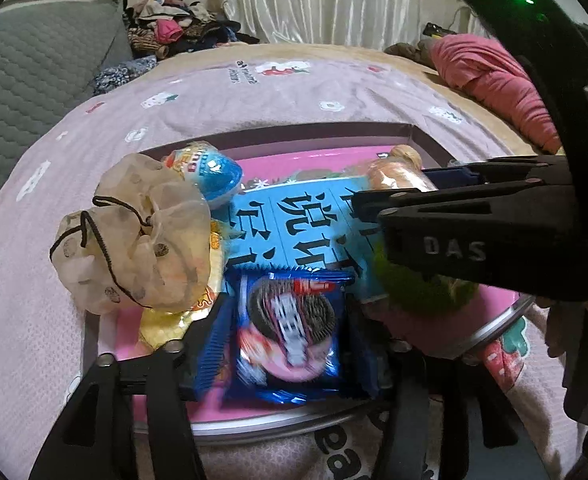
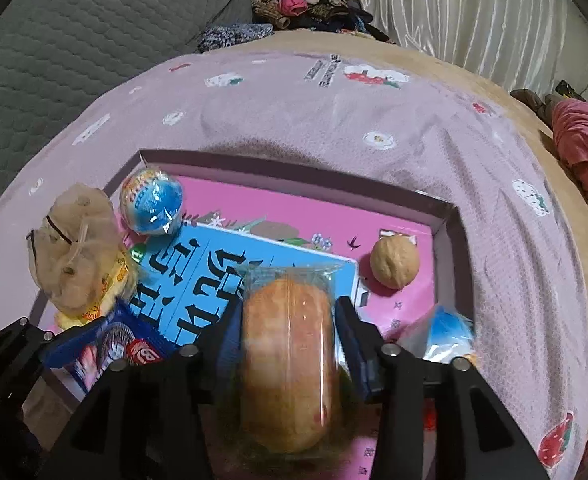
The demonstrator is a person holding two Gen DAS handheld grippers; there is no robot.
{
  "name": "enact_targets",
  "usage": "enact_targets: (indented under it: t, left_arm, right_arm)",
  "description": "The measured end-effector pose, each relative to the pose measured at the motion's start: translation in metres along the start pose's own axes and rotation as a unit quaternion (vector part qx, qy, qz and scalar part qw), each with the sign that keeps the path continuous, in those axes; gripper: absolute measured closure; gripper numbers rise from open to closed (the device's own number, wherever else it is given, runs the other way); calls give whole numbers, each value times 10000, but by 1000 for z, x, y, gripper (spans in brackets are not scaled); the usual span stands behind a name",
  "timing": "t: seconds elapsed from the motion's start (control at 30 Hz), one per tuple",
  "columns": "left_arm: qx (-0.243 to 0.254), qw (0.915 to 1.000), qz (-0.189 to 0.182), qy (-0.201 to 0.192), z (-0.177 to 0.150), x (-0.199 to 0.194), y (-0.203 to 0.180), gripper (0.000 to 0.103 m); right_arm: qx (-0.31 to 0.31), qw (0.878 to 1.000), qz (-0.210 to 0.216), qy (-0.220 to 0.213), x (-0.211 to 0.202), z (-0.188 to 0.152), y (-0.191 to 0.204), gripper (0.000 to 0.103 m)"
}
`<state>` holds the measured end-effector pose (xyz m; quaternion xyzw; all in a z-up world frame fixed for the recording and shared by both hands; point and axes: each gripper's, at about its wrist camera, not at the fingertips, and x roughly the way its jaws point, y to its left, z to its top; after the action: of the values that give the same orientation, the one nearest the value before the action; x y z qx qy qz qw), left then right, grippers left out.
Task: Organize objects
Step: 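Lower the cookie pack into the tray while right tool lowers the bread pack onto the ring, then open both tools and pull back from the tray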
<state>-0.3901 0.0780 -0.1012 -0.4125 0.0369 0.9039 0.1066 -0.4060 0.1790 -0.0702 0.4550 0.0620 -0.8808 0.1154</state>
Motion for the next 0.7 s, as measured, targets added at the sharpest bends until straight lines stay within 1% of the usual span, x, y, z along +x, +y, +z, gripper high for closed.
enact_targets:
  t: [0.03, 0.07, 0.13, 0.17, 0.27, 0.3, 0.33, 0.4, 0.47, 0.53, 0.57, 0.6, 0.63, 0.7]
  left_arm:
    - [-6, 10000, 12, -5, 0, -2, 1, 39]
    - [-19, 10000, 26, -26, 0, -5, 2, 37]
    - [-75, 10000, 32, -42, 2, -11, 5, 30]
    - [-107, 9999, 35, -71, 3, -15, 6, 26]
    - [-128, 9997, 72, -172, 8, -33, 7, 24]
    - [-143, 9996, 74, -213, 9, -41, 7, 23]
    - [-159, 9995, 56, -270, 10, -51, 7, 23]
    - [-193, 9990, 77, -387, 11, -72, 7, 22]
    - [-215, 9982, 159, -540, 14, -96, 7, 21]
    - [-226, 9971, 258, -683, 13, -122, 8, 10]
    - [-230, 9966, 295, -737, 12, -134, 9, 2]
    - [-235, 9959, 346, -803, 10, -146, 10, 0]
    - [-247, 9949, 390, -892, 7, -161, 11, 0]
    - [-279, 9937, 453, -981, 0, -183, 13, 0]
  right_arm:
    - [-1, 10000, -29, -27, -5, 0, 0, 46]
    - [2, 10000, -43, -63, -9, 1, 0, 43]
    - [8, 9999, -67, -134, -20, 3, 0, 35]
    - [13, 9998, -92, -166, -26, 5, -1, 34]
    - [7, 9994, -169, -318, -51, 8, 1, 29]
    - [-1, 9990, -215, -397, -62, 8, 1, 26]
    - [-3, 9984, -260, -493, -75, 8, 2, 21]
    - [24, 9969, -325, -719, -102, 7, 3, 15]
    - [110, 9943, -327, -1013, -136, 1, 4, 12]
    - [179, 9917, -318, -1234, -167, -7, 5, 3]
    - [204, 9902, -336, -1339, -182, -11, 5, 1]
    - [216, 9888, -341, -1439, -197, -17, 7, 1]
    - [199, 9874, -325, -1535, -214, -25, 10, 1]
    - [193, 9862, -332, -1610, -233, -36, 16, 1]
